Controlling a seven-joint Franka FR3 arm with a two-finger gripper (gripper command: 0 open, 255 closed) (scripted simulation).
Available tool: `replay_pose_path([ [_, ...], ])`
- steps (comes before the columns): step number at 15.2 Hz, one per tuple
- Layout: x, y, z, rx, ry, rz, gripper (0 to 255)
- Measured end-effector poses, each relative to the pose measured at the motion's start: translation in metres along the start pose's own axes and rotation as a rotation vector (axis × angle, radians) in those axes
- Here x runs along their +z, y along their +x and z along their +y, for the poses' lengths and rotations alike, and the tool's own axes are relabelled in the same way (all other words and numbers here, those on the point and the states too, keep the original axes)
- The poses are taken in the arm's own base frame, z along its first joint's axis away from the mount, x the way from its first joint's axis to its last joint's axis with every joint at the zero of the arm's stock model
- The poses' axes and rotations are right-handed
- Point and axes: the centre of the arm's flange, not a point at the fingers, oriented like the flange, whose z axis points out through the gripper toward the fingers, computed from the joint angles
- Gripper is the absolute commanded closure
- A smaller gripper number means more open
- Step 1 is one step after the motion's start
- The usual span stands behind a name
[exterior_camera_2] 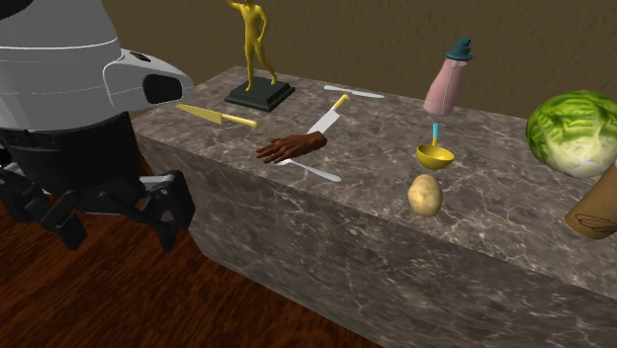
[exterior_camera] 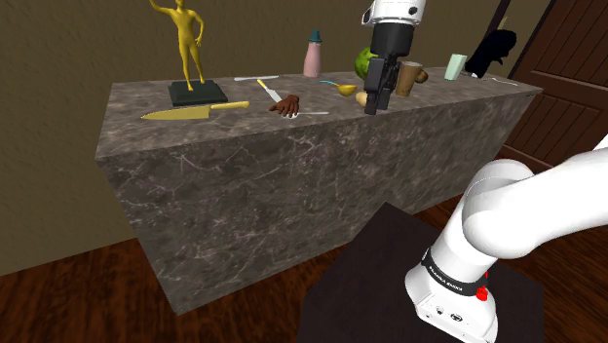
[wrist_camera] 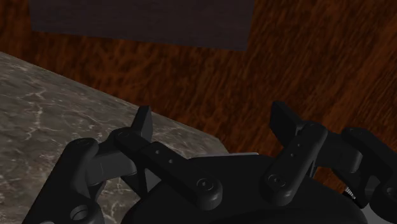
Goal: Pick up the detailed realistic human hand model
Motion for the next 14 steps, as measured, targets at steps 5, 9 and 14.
replay_pose_path([
  [5,0.011,0.033,0.002,0.093,-0.005,0.027,0],
  [9,0.019,0.08,0.004,0.215,-0.012,0.064,0],
  [14,0.029,0.134,0.018,0.371,-0.021,0.114,0],
])
